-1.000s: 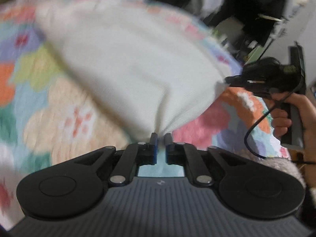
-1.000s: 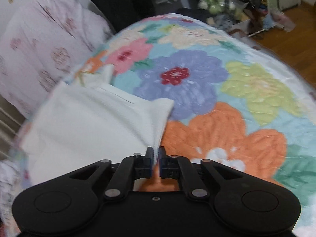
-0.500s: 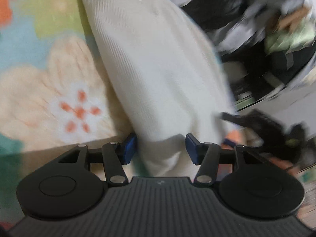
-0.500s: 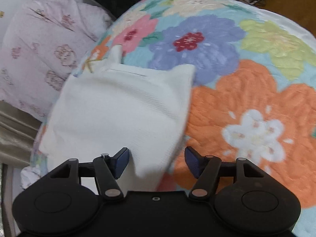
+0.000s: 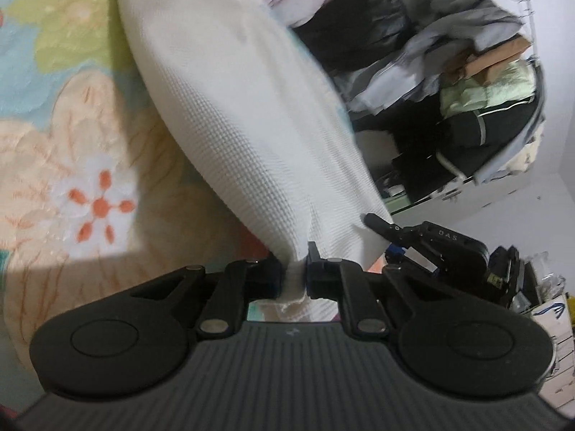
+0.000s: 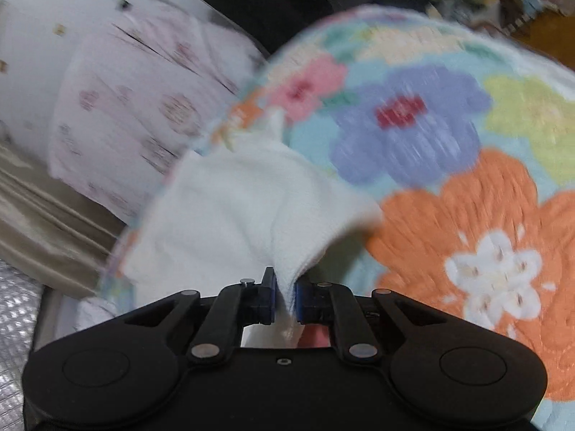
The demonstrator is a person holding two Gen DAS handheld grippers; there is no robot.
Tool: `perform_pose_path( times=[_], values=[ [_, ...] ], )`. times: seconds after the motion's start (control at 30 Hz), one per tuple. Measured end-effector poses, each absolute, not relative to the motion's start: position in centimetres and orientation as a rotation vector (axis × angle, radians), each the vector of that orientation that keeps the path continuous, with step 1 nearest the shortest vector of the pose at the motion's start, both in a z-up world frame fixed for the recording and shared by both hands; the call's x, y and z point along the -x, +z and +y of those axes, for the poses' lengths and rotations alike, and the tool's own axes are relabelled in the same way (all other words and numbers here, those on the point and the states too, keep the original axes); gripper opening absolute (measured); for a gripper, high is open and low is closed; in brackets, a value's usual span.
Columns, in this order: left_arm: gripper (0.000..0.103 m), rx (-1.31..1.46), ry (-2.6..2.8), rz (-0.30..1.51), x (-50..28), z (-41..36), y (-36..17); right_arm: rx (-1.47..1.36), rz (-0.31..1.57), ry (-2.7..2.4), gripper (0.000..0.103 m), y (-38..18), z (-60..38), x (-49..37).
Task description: Fold clothes
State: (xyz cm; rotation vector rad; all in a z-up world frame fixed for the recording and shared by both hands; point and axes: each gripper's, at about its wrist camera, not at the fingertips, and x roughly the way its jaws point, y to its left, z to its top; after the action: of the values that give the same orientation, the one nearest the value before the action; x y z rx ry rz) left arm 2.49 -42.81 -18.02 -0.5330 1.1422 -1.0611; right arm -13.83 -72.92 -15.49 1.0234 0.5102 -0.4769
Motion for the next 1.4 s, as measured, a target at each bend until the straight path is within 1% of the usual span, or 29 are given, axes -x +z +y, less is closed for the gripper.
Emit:
perform_pose_path(
  times=[0.13, 0.23, 0.33, 0.4, 0.43, 0.47, 0.5, 0.53, 0.57, 0.6, 0.63, 0.67, 0.7, 0.73, 0.77, 0.8, 0.83, 0.87, 0.97, 1.07, 1.23, 1.4],
  values=[
    [0.016, 0.491, -1.033, 1.183, -2.3, -43.6, -19.0, -1.068, 0.528, -0.479, 0.013, -16.3, -73.9, 13.9],
    [0.016, 0.372, -0.983, 1.216, -1.7, -44.1, -18.3, -1.061, 0.538, -0.470, 0.014, -16.4, -73.9, 14.0],
    [0.016, 0.253, -0.980, 1.144, -0.7, -44.6, -16.3, -1.014, 0.549, -0.467, 0.014, -15.9, -73.7, 13.8],
    [0.022, 0.179, -0.952, 1.112, -0.3, -45.1, -15.8, -0.995, 0.553, -0.468, 0.014, -15.7, -73.5, 13.7],
    [0.033, 0.134, -0.930, 1.098, -0.1, -45.4, -16.0, -0.993, 0.556, -0.470, 0.014, -15.8, -73.5, 13.8],
    [0.041, 0.113, -0.914, 1.090, -0.1, -45.6, -16.3, -1.003, 0.559, -0.473, 0.016, -15.9, -73.7, 13.8],
    [0.041, 0.128, -0.909, 1.088, -0.3, -45.6, -16.7, -1.025, 0.558, -0.477, 0.019, -16.2, -73.9, 14.0],
    [0.043, 0.142, -0.904, 1.086, -0.5, -45.5, -17.1, -1.046, 0.555, -0.484, 0.020, -16.4, -74.2, 14.3],
    [0.051, 0.174, -0.904, 1.086, -0.7, -45.5, -17.5, -1.067, 0.551, -0.490, 0.026, -16.6, -74.4, 14.5],
    [0.056, 0.244, -0.913, 1.084, -1.2, -45.2, -18.0, -1.088, 0.558, -0.497, 0.045, -17.0, -74.7, 14.7],
    [0.062, 0.323, -0.927, 1.075, -1.6, -44.7, -18.8, -1.110, 0.564, -0.504, 0.056, -17.3, -74.9, 14.9],
    [0.059, 0.389, -0.936, 1.073, -2.1, -44.3, -19.4, -1.126, 0.572, -0.491, 0.061, -17.8, -75.1, 14.9],
    [0.059, 0.429, -0.937, 1.086, -2.5, -44.4, -19.8, -1.139, 0.566, -0.471, 0.061, -18.2, -75.3, 14.8],
    [0.047, 0.462, -0.944, 1.098, -2.9, -44.5, -20.2, -1.147, 0.553, -0.453, 0.061, -18.5, -75.6, 14.5],
    [0.011, 0.482, -0.962, 1.106, -3.3, -44.7, -20.4, -1.154, 0.539, -0.436, 0.061, -18.8, -75.9, 14.1],
    [0.011, 0.502, -0.980, 1.114, -3.6, -45.0, -20.7, -1.161, 0.525, -0.419, 0.056, -19.1, -76.1, 13.8],
    [0.010, 0.522, -0.989, 1.120, -3.9, -45.1, -20.8, -1.167, 0.511, -0.402, 0.045, -19.4, -76.4, 13.4],
    [0.009, 0.540, -0.980, 1.124, -3.9, -44.9, -20.7, -1.114, 0.501, -0.371, 0.011, -18.8, -76.2, 12.8],
    [0.008, 0.529, -0.984, 1.073, -3.5, -43.9, -18.5, -1.003, 0.433, -0.299, 0.012, -16.2, -74.5, 12.7],
    [0.008, 0.402, -0.997, 1.010, -2.6, -42.6, -14.7, -0.932, 0.381, -0.296, 0.011, -13.0, -71.9, 14.1],
    [0.007, 0.403, -0.998, 1.045, -2.0, -39.1, -10.1, -0.856, 0.383, -0.316, 0.011, -9.5, -67.9, 15.3],
    [0.007, 0.356, -1.031, 1.096, 0.3, -35.5, -6.9, -0.956, 0.329, -0.269, 0.011, -8.5, -65.3, 20.2]
  ],
)
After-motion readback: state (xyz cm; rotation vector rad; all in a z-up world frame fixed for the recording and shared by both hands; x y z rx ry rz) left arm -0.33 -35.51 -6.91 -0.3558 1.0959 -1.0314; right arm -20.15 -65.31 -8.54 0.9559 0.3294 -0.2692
